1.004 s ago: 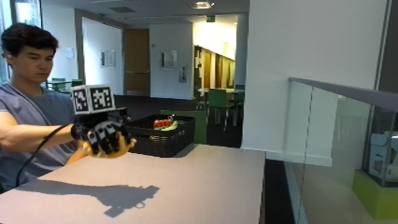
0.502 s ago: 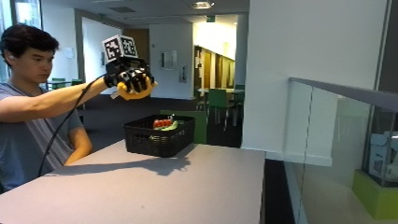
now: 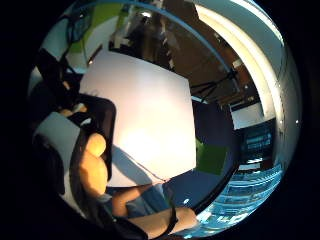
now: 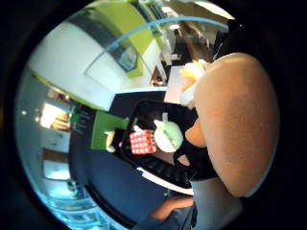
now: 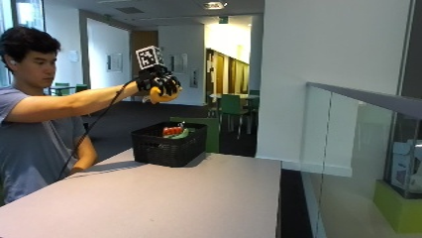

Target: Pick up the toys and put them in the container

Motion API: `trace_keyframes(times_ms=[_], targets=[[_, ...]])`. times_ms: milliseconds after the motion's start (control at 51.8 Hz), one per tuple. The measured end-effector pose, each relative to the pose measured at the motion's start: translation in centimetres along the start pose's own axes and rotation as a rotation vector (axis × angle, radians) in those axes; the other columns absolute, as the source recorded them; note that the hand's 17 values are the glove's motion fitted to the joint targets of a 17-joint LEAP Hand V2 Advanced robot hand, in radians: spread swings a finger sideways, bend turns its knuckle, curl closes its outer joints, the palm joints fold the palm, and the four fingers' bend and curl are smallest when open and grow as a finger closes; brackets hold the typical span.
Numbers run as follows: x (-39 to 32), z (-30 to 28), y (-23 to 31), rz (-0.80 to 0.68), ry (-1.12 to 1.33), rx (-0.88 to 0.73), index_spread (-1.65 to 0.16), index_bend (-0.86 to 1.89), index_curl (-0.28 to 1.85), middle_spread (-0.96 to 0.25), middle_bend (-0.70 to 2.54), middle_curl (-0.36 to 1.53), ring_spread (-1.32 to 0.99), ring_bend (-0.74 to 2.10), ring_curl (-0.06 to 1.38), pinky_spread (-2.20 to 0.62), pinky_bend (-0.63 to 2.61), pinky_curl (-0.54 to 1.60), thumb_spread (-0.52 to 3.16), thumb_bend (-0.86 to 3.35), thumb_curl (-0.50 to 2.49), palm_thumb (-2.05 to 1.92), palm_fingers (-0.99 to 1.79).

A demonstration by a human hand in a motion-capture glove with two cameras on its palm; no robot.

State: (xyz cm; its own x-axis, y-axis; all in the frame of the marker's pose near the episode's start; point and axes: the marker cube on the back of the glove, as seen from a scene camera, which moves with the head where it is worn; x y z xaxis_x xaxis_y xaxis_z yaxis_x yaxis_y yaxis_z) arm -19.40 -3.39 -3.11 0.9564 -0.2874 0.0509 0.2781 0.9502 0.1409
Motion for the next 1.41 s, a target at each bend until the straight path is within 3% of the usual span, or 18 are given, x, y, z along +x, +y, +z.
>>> trace_keyframes(times_ms=[39, 174, 251, 367, 425, 579, 695, 792, 907, 985, 1081, 1409], targets=[[-0.9, 0.7, -0.5, 0.065, 0.04, 0.003, -0.36, 0.12, 0.06, -0.48, 0.33, 0.74, -0.43, 1.12, 0.5, -0.42, 1.2, 0.44, 1.07, 0.05, 0.73, 0.6, 0.91], [-4.6, 2.1, 0.3, -0.172, -0.093, -0.021, -0.35, 0.1, 0.04, -0.46, 0.28, 0.75, -0.43, 1.13, 0.5, -0.42, 1.21, 0.44, 1.13, 0.02, 0.72, 0.55, 0.88], [-0.8, 3.7, -1.3, -0.033, -0.059, -0.043, -0.34, 0.09, 0.02, -0.44, 0.26, 0.75, -0.42, 1.14, 0.5, -0.43, 1.21, 0.43, 1.17, -0.01, 0.7, 0.5, 0.87], [2.4, 5.4, -2.0, -0.029, -0.047, -0.083, -0.34, 0.08, -0.01, -0.41, 0.25, 0.76, -0.4, 1.16, 0.5, -0.42, 1.19, 0.42, 1.28, -0.02, 0.63, 0.38, 0.87], [1.9, 6.0, -1.9, -0.021, -0.064, -0.121, -0.33, 0.09, 0.0, -0.36, 0.2, 0.74, -0.38, 1.13, 0.49, -0.42, 1.18, 0.42, 1.31, -0.06, 0.57, 0.25, 0.79], [1.5, 5.9, -1.9, -0.024, -0.112, -0.094, -0.31, 0.18, 0.07, -0.12, 0.07, 0.64, -0.19, 0.83, 0.43, -0.23, 1.4, 0.48, 1.06, -0.17, 0.4, -0.22, 0.06], [0.4, 4.5, -1.3, -0.05, -0.12, -0.069, -0.31, 0.23, 0.13, -0.02, 0.11, 0.56, -0.09, 0.63, 0.33, -0.12, 1.47, 0.46, 0.95, -0.17, 0.32, -0.25, -0.04], [-3.3, 3.5, 0.1, -0.049, 0.022, -0.037, -0.31, 0.25, 0.17, 0.01, 0.15, 0.52, -0.03, 0.55, 0.28, -0.05, 1.39, 0.42, 0.92, -0.17, 0.27, -0.24, -0.09], [0.9, 3.8, 0.0, 0.022, 0.097, -0.051, -0.32, 0.26, 0.22, 0.02, 0.17, 0.49, 0.0, 0.47, 0.26, 0.01, 1.27, 0.38, 0.91, -0.15, 0.22, -0.22, -0.11], [3.2, 3.8, 0.5, -0.04, 0.022, -0.068, -0.32, 0.24, 0.24, 0.02, 0.17, 0.48, 0.01, 0.42, 0.25, 0.01, 1.21, 0.35, 0.92, -0.15, 0.2, -0.21, -0.11], [7.6, 5.0, 0.3, 0.096, 0.11, -0.084, -0.32, 0.2, 0.26, 0.02, 0.17, 0.46, 0.02, 0.38, 0.24, 0.02, 1.17, 0.34, 0.92, -0.14, 0.17, -0.2, -0.09], [21.4, 6.8, 2.6, 0.263, 0.135, -0.143, -0.33, 0.16, 0.28, 0.01, 0.18, 0.41, 0.02, 0.3, 0.23, 0.02, 1.05, 0.3, 0.94, -0.13, 0.12, -0.19, -0.08]])
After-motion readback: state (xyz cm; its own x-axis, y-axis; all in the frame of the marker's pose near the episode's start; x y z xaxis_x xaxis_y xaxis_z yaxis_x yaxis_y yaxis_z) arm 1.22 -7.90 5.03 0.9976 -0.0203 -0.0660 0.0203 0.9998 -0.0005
